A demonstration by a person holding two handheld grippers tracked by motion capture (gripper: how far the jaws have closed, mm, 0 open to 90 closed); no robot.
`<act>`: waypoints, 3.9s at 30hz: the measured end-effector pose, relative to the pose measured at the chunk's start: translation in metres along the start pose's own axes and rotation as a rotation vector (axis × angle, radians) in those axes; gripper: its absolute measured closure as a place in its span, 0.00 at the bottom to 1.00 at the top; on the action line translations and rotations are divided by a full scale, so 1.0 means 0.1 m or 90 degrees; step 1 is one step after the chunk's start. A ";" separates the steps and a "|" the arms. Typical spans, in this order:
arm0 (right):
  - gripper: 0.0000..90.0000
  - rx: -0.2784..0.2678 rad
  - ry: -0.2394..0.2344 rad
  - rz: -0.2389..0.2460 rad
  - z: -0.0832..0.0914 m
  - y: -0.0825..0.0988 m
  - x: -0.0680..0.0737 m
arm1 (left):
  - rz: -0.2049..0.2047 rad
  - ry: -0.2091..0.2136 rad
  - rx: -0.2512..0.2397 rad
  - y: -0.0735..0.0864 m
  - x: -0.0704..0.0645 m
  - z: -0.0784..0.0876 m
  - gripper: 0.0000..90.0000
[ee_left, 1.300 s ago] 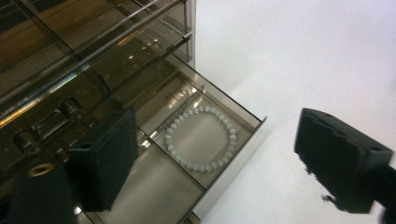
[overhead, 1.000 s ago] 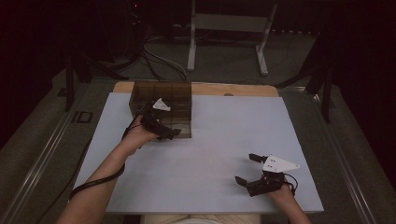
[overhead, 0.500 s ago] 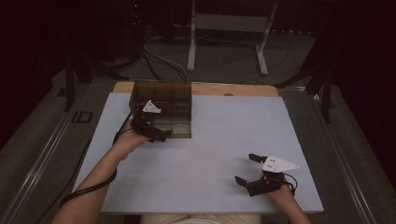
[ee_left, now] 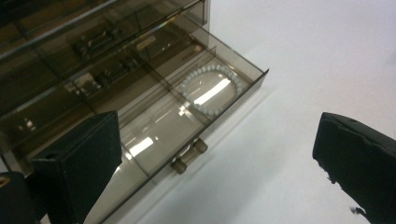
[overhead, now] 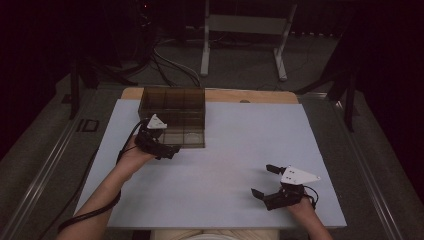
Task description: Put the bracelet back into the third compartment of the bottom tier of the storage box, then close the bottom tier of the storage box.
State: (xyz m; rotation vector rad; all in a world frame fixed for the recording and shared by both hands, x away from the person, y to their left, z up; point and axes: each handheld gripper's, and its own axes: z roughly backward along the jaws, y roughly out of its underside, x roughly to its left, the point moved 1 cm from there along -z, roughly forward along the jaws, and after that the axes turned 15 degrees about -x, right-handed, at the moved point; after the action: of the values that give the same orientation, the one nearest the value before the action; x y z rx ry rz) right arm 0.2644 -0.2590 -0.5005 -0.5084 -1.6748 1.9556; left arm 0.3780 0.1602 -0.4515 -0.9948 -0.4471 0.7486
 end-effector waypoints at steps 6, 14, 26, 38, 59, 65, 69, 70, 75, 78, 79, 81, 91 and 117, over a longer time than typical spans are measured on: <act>0.00 0.000 0.001 0.000 0.00 0.00 -0.01 | 0.015 -0.010 0.000 0.12 0.00 0.06 0.03; 0.00 -0.001 0.001 -0.001 0.01 0.00 0.00 | 0.014 -0.037 0.009 0.26 -0.06 0.09 0.03; 0.00 -0.001 0.000 -0.001 0.01 0.00 -0.01 | 0.031 -0.069 -0.001 0.41 -0.17 0.09 0.03; 0.00 0.001 -0.001 -0.001 0.00 0.00 0.00 | 0.046 -0.079 0.018 0.54 -0.23 0.04 0.03; 0.00 0.002 -0.001 0.002 0.00 0.00 0.00 | 0.075 -0.117 0.032 0.67 -0.20 0.05 0.03; 0.00 0.000 -0.001 0.002 0.01 0.00 0.00 | 0.076 -0.113 0.040 0.67 -0.20 0.04 0.03; 0.00 0.002 -0.001 0.001 0.00 0.00 0.00 | 0.078 -0.111 0.042 0.67 -0.20 0.04 0.04; 0.00 0.002 -0.001 0.001 0.00 0.00 0.00 | 0.076 -0.112 0.043 0.67 -0.21 0.04 0.04; 0.00 0.002 -0.002 0.003 -0.01 0.00 0.00 | 0.071 -0.121 0.049 0.66 -0.21 0.05 0.07; 0.00 0.002 -0.003 0.004 -0.01 0.00 0.00 | 0.073 -0.130 0.048 0.66 -0.20 0.05 0.08; 0.00 0.001 -0.003 0.003 -0.01 0.00 0.00 | 0.072 -0.132 0.048 0.66 -0.20 0.05 0.08; 0.00 0.002 -0.003 0.003 -0.01 0.00 0.00 | 0.068 -0.134 0.050 0.66 -0.20 0.05 0.11; 0.00 0.003 -0.004 0.002 -0.02 0.00 0.00 | 0.054 -0.136 0.071 0.69 -0.20 0.03 0.31; 0.00 0.007 -0.002 0.004 -0.02 0.00 0.00 | 0.046 -0.140 0.061 0.67 -0.16 0.05 0.92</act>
State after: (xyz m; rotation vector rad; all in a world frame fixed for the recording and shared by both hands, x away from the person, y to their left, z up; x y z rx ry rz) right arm 0.2653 -0.2576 -0.5011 -0.5069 -1.6662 1.9691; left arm 0.3398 0.1737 -0.5074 -0.8458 -0.5622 0.9417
